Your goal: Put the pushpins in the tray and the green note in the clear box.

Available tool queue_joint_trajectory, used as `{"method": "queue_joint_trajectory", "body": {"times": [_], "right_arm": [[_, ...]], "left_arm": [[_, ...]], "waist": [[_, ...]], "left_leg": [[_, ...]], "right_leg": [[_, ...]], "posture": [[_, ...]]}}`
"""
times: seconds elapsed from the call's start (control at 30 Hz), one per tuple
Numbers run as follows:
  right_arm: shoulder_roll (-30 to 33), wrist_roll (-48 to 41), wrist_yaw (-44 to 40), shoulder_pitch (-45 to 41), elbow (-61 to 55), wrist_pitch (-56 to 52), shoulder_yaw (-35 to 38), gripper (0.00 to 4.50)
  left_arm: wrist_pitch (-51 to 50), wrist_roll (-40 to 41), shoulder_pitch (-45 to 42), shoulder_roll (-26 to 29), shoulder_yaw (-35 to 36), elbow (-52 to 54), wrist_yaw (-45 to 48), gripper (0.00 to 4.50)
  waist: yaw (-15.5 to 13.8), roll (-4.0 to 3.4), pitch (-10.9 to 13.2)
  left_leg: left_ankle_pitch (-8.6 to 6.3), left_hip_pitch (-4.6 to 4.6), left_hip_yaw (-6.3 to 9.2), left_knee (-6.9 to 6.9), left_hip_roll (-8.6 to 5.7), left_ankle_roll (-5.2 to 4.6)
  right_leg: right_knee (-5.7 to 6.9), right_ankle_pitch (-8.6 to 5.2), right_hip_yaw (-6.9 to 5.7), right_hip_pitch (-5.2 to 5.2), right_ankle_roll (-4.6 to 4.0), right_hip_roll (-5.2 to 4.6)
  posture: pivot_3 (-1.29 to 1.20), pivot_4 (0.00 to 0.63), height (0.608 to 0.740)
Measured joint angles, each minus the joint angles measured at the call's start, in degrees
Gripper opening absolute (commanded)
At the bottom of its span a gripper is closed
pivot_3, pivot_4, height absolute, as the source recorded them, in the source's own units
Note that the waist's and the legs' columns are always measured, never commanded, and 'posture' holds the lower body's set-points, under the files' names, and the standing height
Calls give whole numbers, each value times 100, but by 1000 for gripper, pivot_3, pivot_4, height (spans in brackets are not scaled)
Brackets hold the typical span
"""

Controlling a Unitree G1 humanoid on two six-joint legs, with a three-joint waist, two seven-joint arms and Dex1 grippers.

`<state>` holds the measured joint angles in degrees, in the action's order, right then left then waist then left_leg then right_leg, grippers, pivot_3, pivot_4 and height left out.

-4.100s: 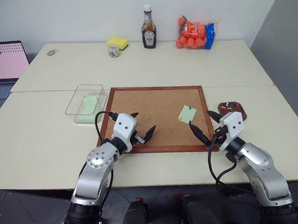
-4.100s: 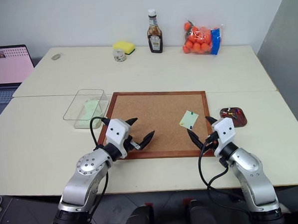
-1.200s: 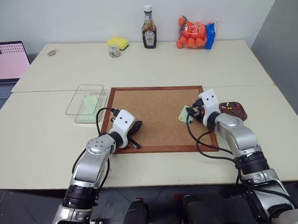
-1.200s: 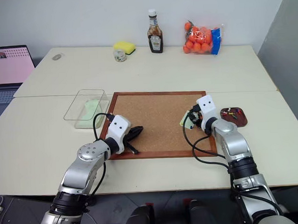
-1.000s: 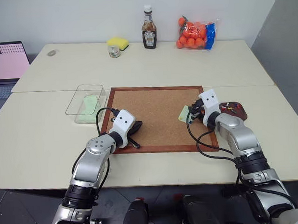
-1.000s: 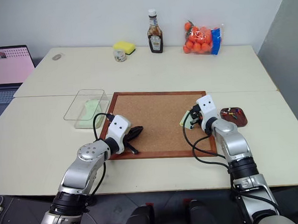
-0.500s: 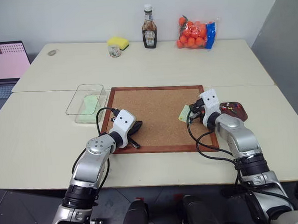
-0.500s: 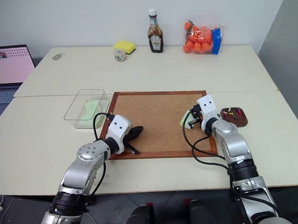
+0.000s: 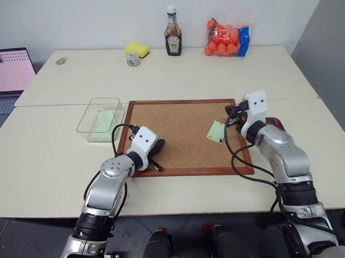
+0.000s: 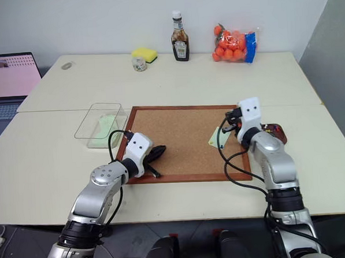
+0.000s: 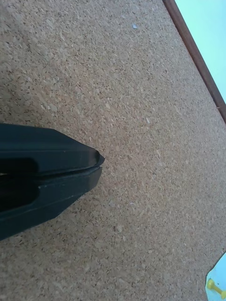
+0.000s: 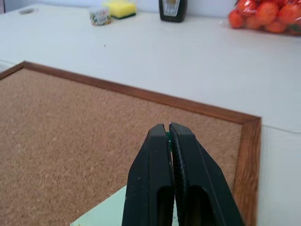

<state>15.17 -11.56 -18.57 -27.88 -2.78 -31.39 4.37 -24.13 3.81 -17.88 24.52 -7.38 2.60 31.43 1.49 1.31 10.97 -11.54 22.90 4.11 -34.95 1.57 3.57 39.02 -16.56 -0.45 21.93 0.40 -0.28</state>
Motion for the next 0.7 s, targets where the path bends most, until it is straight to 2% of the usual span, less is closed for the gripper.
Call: {"method": "queue_joint_trajectory", "body": {"times": [0.33,0.67,0.7], "right_arm": [[830,-39,259,902,-559,-509,831,58],[976,-36,397,884,-144,-601,1003,58],[979,-35,401,870,-75,-596,1003,258]], "left_arm": [[78,-8,27,6,-12,-50,-55,0],[129,-20,-48,4,-93,-142,-39,0],[133,-22,-52,4,-95,-149,-39,0]], "waist": [[4,-26,-15],[-7,-36,-21],[-7,-36,-21]], "left_leg": [[0,-3,-7,0,0,-1],[0,-2,-15,0,-3,-1],[0,-3,-15,0,-3,-1]], "right_leg": [[0,0,2,1,1,0],[-2,2,0,1,5,0],[-2,2,0,0,5,0]], "posture": [[0,150,740],[0,150,740],[0,150,740]]}}
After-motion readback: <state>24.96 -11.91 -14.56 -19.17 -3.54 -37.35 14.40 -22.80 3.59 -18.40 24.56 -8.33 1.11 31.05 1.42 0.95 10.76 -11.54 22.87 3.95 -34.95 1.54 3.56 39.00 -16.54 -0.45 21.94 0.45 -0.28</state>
